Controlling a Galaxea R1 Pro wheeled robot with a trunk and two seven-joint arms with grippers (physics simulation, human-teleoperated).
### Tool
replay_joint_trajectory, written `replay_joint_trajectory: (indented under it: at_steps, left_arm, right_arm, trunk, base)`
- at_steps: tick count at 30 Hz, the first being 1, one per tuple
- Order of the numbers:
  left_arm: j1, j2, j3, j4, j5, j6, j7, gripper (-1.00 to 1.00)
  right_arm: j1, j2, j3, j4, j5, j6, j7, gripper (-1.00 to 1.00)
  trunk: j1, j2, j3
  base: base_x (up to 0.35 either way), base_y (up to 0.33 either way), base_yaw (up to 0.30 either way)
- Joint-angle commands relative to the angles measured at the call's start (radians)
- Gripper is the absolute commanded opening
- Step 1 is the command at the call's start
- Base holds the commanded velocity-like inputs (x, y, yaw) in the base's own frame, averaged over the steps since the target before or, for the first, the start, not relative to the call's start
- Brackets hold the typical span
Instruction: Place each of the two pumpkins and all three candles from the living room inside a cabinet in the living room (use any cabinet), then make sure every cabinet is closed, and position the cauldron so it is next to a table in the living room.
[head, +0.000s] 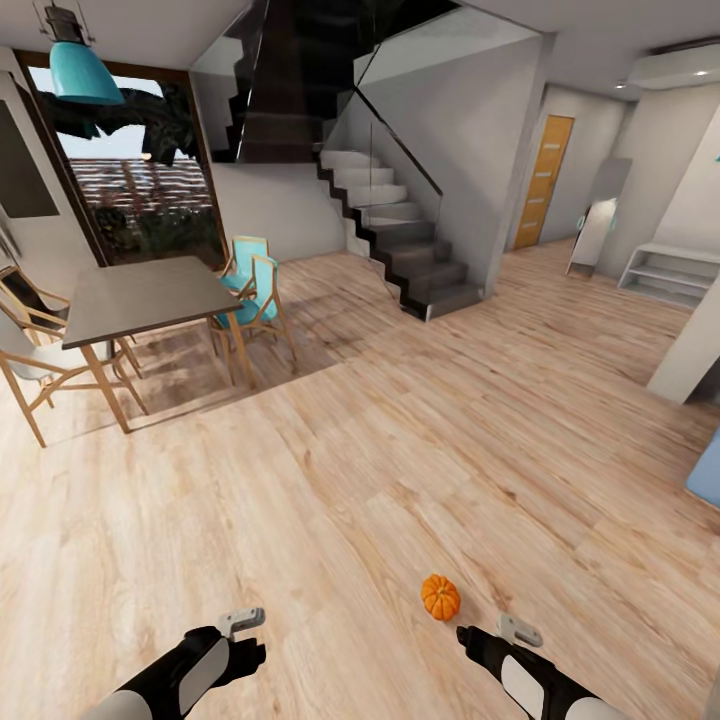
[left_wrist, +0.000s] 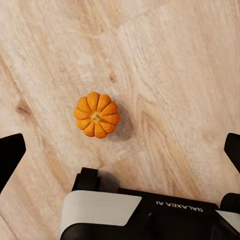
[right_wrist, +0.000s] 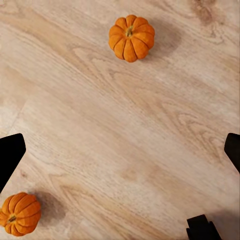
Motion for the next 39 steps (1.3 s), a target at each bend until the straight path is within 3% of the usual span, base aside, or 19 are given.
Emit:
replay_joint_trajectory:
  at_steps: [1, 21, 39]
  left_arm:
    - [0.000, 0.000, -0.008, -0.003, 0.010, 0.002, 0.009, 1.00]
    - [0.000, 0.002, 0.001, -0.004, 0.012, -0.029, 0.004, 1.00]
    - [0.000, 0.029, 0.010, -0.003, 0.027, -0.037, -0.008, 1.00]
  right_arm:
    - [0.000, -0.001, 0.007, -0.002, -0.007, 0.004, -0.003, 1.00]
    - [0.000, -0.001, 0.008, -0.003, -0.004, 0.006, -0.008, 1.00]
    - [0.002, 0.000, 0.009, -0.002, -0.003, -0.019, 0.000, 1.00]
  trunk:
    - [0.000, -0.001, -0.001]
    - [0.000, -0.001, -0.001]
    - [0.069, -0.127, -0.057]
  base:
    - [0.045, -0.001, 0.000]
    - [-0.008, 0.009, 0.000]
    - [0.000, 0.000, 0.000]
